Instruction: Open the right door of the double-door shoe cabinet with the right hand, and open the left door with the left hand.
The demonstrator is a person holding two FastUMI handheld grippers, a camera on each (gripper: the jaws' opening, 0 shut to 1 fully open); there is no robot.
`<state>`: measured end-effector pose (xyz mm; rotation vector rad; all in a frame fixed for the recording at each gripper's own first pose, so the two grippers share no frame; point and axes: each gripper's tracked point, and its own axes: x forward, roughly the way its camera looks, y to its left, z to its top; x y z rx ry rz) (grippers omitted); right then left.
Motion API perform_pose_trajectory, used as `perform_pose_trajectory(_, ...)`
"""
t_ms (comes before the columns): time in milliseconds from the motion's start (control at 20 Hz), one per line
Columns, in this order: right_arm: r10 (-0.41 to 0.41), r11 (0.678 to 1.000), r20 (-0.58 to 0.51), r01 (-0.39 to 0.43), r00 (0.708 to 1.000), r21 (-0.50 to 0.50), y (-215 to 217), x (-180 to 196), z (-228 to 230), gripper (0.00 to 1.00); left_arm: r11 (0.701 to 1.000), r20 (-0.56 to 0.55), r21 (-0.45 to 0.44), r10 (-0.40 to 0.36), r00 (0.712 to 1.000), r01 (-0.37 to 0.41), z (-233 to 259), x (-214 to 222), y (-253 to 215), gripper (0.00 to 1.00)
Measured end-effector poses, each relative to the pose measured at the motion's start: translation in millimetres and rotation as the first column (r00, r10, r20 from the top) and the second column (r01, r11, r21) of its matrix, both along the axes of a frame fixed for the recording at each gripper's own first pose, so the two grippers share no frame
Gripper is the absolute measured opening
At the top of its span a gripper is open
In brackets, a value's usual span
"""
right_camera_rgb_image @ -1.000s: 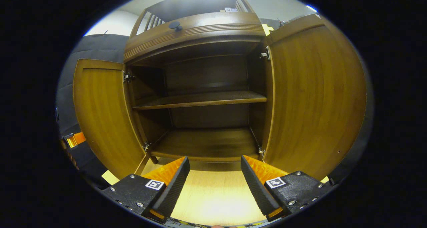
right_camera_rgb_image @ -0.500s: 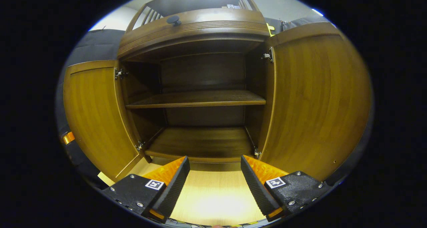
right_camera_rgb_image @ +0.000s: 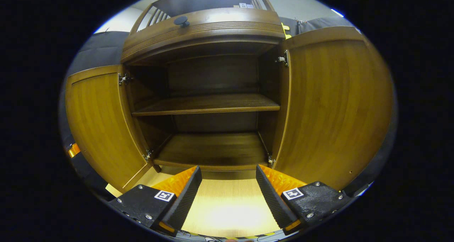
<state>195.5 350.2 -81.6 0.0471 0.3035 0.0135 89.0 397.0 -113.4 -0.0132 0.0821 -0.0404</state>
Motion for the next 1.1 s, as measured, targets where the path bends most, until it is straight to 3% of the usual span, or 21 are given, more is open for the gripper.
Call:
perform_pose_trajectory(150, 0.012, 1.0, 0.025, -0.012, 1.0, -0.008, -11, -11, 1, 0.92, 0.996, -0.03, -0.011, 0.09, 0.995, -0.09, -5, -28, 9, 0.06)
perform_pose_trajectory(200, 0.023, 1.0, 0.032, -0.023, 0.999, -0.013, -15, -14, 1, 0.92, 0.992, -0.025, -0.015, 0.128, 0.991, -0.128, -1, -39, 11, 0.0)
perform_pose_trajectory(400, 0.082, 0.996, 0.073, -0.079, 0.994, -0.033, -35, -36, 12, 0.98, 0.969, 0.029, -0.028, 0.248, 0.968, -0.247, 30, -91, -5, 0.0)
perform_pose_trajectory(450, 0.095, 0.995, 0.089, -0.091, 0.991, -0.044, -41, -43, 17, 0.95, 0.964, 0.044, -0.034, 0.266, 0.963, -0.265, 40, -105, -17, 0.02)
perform_pose_trajectory(500, 0.109, 0.993, 0.105, -0.104, 0.988, -0.053, -47, -50, 22, 0.95, 0.959, 0.059, -0.041, 0.283, 0.957, -0.28, 47, -112, -30, 0.09)
perform_pose_trajectory(650, 0.146, 0.989, 0.146, -0.14, 0.978, -0.049, -63, -76, 34, 0.92, 0.955, 0.12, -0.069, 0.296, 0.948, -0.289, 75, -132, -82, 0.46)
perform_pose_trajectory(700, 0.157, 0.988, 0.161, -0.153, 0.974, -0.037, -69, -85, 37, 0.92, 0.95, 0.142, -0.072, 0.311, 0.94, -0.303, 83, -140, -90, 0.45)
perform_pose_trajectory(900, 0.174, 0.983, 0.204, -0.181, 0.963, 0.015, -93, -117, 48, 0.92, 0.934, 0.198, -0.107, 0.355, 0.914, -0.34, 109, -162, -136, 0.67)
perform_pose_trajectory(1100, 0.181, 0.982, 0.259, -0.189, 0.949, 0.007, -118, -143, 63, 0.92, 0.943, 0.195, -0.078, 0.331, 0.923, -0.322, 113, -174, -187, 0.9)
